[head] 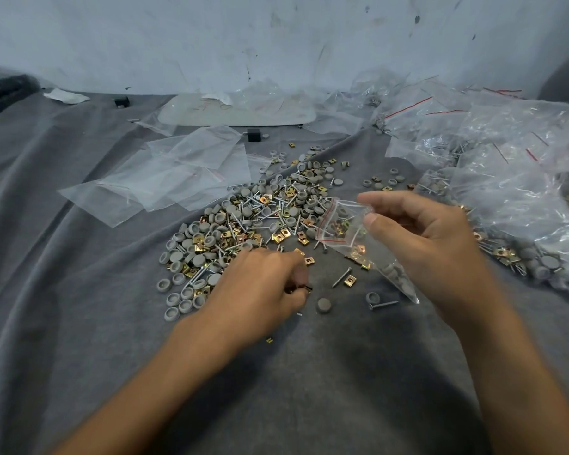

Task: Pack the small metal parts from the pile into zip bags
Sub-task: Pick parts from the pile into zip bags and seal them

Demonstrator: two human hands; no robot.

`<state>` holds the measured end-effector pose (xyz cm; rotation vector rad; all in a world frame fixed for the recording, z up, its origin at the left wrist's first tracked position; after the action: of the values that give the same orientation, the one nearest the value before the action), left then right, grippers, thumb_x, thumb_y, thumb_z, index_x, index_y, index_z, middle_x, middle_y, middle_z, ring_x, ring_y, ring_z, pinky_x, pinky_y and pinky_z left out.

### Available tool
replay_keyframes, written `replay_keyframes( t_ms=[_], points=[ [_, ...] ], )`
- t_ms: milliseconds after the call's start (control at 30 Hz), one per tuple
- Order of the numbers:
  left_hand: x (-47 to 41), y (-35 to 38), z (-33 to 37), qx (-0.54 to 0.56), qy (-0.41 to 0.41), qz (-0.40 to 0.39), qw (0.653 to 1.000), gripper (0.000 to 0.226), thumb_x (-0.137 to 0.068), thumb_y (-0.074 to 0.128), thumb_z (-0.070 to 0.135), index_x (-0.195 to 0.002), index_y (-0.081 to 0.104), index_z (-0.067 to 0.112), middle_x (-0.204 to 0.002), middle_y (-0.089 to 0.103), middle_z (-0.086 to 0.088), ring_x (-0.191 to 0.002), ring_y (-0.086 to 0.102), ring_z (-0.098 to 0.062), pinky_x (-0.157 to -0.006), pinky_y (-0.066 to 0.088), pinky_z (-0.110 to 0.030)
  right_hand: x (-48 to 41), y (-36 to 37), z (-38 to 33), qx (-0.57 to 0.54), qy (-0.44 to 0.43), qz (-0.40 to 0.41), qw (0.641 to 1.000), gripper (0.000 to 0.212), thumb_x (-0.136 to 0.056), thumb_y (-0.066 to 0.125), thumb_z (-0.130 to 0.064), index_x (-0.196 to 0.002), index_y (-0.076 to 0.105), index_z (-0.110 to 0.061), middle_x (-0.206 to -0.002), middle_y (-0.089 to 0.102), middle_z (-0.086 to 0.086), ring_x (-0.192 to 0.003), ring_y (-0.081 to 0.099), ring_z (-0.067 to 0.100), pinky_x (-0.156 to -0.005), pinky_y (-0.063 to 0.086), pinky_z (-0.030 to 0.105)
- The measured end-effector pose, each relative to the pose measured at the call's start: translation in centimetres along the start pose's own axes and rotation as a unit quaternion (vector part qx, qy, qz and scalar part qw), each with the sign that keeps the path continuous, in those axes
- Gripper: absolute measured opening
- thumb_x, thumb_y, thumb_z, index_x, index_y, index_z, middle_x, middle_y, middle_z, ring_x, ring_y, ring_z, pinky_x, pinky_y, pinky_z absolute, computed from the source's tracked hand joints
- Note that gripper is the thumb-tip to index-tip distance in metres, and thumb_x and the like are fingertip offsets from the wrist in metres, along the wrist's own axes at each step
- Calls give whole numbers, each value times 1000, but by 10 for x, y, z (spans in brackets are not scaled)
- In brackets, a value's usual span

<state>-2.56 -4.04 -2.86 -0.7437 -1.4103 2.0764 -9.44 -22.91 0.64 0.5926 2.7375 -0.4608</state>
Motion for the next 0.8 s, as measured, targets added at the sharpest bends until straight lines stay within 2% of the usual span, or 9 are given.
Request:
replay_keyframes(
  t_ms=[133,233,300,367,433,500,567,667,800],
  points=[
    [0,-3,-3,-27,-16,38,999,11,-90,59,37,-97,64,30,-86,69,9,-84,64,-16,-72,52,-34,1,0,0,-1,0,-2,1000,24,-92,73,-12,-104,77,-33,-91,76,-5,-80,68,3,-76,55,18],
    [-3,-9,-12,2,-35,54,998,8,-89,63,31,-95,68,27,-83,71,9,-81,66,-14,-75,53,-35,1,0,-1,1,5,-12,1000,24,-92,73,-14,-104,77,-34,-91,76,-7,-80,68,3,-77,56,18],
    [-4,-17,-18,85,-55,84,991,2,-87,70,29,-89,71,28,-78,70,14,-74,65,-3,-72,53,-28,1,2,-2,1,11,-28,1000,24,-93,72,-14,-103,77,-34,-90,75,-10,-78,67,0,-74,54,15],
    [-6,-26,-20,210,-59,120,969,7,-86,77,27,-83,71,29,-71,70,15,-65,64,1,-62,50,-20,3,6,-2,-1,19,-44,999,23,-92,72,-13,-104,78,-33,-89,76,-9,-78,67,1,-71,52,15],
    [-7,-33,-18,309,-53,152,937,9,-83,79,29,-81,71,29,-69,70,13,-61,64,-7,-59,50,-27,4,10,-2,3,26,-62,998,23,-91,72,-11,-104,78,-29,-89,77,-4,-79,68,8,-71,51,16],
    [-7,-36,-13,360,-45,169,916,8,-79,77,34,-82,72,29,-68,70,10,-65,66,-22,-59,52,-36,5,15,-3,10,30,-85,996,22,-91,73,-10,-104,79,-28,-88,76,-3,-78,67,10,-68,49,17],
    [-6,-35,-7,368,-33,174,913,8,-79,76,36,-83,72,30,-68,70,10,-63,65,-24,-55,51,-34,6,17,-4,14,27,-100,995,22,-91,73,-10,-103,79,-28,-86,76,-1,-75,65,9,-67,48,18],
    [-6,-29,-3,356,-29,168,919,9,-80,75,39,-85,72,32,-68,70,12,-59,63,-11,-54,50,-29,7,19,-5,19,18,-107,994,22,-91,74,-11,-102,79,-29,-84,74,-1,-73,63,6,-65,48,18],
    [-6,-24,-3,347,-24,154,925,7,-85,77,35,-86,72,32,-71,71,13,-61,63,-5,-57,48,-24,6,17,-5,15,17,-103,994,23,-91,73,-11,-103,79,-30,-85,75,-6,-76,66,6,-69,51,18]
  ],
)
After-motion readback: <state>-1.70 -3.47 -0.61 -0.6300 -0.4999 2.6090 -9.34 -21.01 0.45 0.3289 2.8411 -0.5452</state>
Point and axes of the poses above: each hand's wrist, its own x-axis away from the middle knuckle, its own y-axis out of the palm, z = x × y, the point moved 4 cm from there along -x, towards the middle knuckle
